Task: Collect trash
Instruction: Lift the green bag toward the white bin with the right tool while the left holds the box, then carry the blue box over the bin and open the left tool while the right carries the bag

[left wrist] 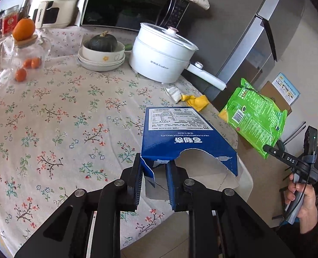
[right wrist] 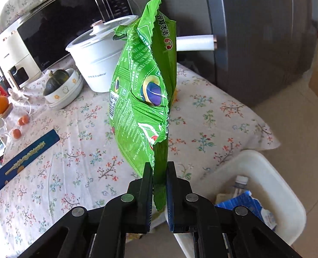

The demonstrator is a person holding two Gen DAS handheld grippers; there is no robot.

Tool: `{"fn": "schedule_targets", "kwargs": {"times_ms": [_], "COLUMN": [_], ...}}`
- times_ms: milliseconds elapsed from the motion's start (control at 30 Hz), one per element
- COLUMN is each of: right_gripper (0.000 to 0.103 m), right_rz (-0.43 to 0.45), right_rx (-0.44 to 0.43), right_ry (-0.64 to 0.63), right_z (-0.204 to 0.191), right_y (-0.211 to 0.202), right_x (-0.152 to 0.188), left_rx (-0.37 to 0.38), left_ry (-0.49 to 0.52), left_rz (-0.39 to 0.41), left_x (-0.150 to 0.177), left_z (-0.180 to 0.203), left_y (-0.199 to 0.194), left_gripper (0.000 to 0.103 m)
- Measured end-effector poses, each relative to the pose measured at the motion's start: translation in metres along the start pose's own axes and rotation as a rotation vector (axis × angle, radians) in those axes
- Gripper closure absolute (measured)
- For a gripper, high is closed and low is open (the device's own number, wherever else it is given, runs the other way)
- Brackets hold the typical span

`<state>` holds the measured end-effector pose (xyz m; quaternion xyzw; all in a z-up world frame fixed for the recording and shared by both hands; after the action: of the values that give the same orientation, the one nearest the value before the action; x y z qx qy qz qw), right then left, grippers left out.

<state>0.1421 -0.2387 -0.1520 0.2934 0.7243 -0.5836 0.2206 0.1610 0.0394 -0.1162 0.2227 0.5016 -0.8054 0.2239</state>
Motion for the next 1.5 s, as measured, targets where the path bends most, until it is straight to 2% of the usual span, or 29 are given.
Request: {"fn": "schedule_targets", "kwargs": {"times_ms": [367,700,1033,1200,1367,1500], "right_gripper": [0.094,0.094,0.094,0.094,0.094,0.094], "right_rz": [-0.023,-0.08,-0.149,-0.163,-0.171,-0.182], "right_rx": [0.107,0.187,0.23,0.234,0.235,0.245], "right_ry": [0.043,0.089,0.102,0.108,0.117,0.122], "right_z": [0.078,0.139,0.18,0.19,0.196,0.198], "right_y": [-0.034,-0.05,-0.057,-0.06,-0.061,-0.06], "right_x": [0.033,0.074,0.115,0.125,0.128,0.131], "left_rx": [0.075,0.135,0.134,0.102,0.086,0.071], "left_ry": [0.12,0.276,0.47,0.512,0.544,0.532], "left_rz": [-0.071,-0.153,-0.23,-0.268,-0.269,-0.299], "left_x": [0.024,0.056,0.102,0.121,0.125,0.127], "left_z": [0.062,0.142,0.21,0.22,0.222,0.221], "left_y": [0.018,0.048,0.095,0.125,0.151,0.166], "left_gripper": [0.082,0.082,0.081,0.081,0.08,0.07]}}
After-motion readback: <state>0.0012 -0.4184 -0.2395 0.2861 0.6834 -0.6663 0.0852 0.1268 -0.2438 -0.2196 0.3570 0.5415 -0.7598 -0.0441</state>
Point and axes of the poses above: each gripper's, at about its wrist camera, not at the fingertips, and y roughly the way its jaws point, z to its right, x to its underside, the point moved 8 cm from there along y, roughly the way its jaws point, and after that the axes turned 4 degrees about -y, right-handed, at the moved point
